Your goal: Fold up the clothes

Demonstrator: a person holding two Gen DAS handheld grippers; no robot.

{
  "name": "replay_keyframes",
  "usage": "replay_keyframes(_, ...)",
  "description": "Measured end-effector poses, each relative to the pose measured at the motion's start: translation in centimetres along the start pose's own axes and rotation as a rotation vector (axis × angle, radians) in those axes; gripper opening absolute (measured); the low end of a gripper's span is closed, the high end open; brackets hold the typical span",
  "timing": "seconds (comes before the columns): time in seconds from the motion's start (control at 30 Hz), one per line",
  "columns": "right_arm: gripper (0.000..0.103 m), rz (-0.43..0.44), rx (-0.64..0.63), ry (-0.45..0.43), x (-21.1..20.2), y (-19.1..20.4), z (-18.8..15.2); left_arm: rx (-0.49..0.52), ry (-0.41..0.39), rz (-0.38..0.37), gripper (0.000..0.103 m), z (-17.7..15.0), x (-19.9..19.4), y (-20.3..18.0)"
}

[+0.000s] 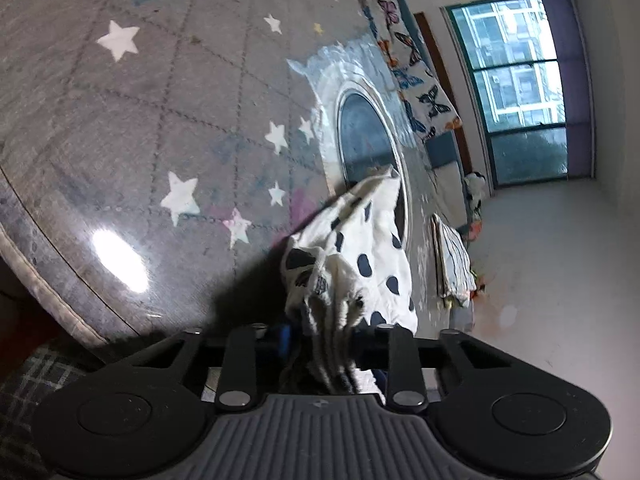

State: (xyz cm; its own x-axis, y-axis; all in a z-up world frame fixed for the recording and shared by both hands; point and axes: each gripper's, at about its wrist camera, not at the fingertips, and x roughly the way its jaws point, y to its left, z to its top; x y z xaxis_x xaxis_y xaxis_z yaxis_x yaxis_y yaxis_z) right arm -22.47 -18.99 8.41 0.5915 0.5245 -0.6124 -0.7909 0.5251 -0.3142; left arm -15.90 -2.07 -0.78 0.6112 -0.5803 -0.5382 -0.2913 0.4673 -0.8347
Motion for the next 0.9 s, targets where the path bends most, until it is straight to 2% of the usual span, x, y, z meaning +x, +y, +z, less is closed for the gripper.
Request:
replay_keyframes(0.17,0.047,0.039,0.102,-0.040,-2.3,-2.1,0.6,0.085,-0.019,0.045,0.025,1.6,-0.5,-0.8)
replay_keyframes(0.3,0.048,0.025,0.236,-0.057,-3.4,-5.3,0.7,0.172,-0.006,0.091,0.025,3.2,-0.4,-1.7)
replay_keyframes(0.4,0.047,-0.041,0.325,-0.046,-2.7,-8.3,0.2,0.247,0.010,0.129,0.025,4.3,-0.1,-2.5)
replay_keyframes(0.5,0.047,-0.037,0.429,-0.041,-1.8,-11.4,-0.6,0.286,0.011,0.150,0.025,5.0,0.1,-2.6)
replay_keyframes(0.67,0.047,-0.077,0.543,-0.003,0.1,-14.8,-2.3,0.332,0.002,0.172,0.025,6.5,0.4,-2.7)
replay_keyframes(0.8,0.047,-0.100,0.634,0.037,2.3,-17.5,-4.3,0.333,0.017,0.167,0.030,6.8,0.6,-2.3)
replay_keyframes(0.9,0.047,-0.086,0.694,0.060,3.5,-18.7,-5.6,0.315,0.023,0.147,0.041,6.8,0.4,-1.7)
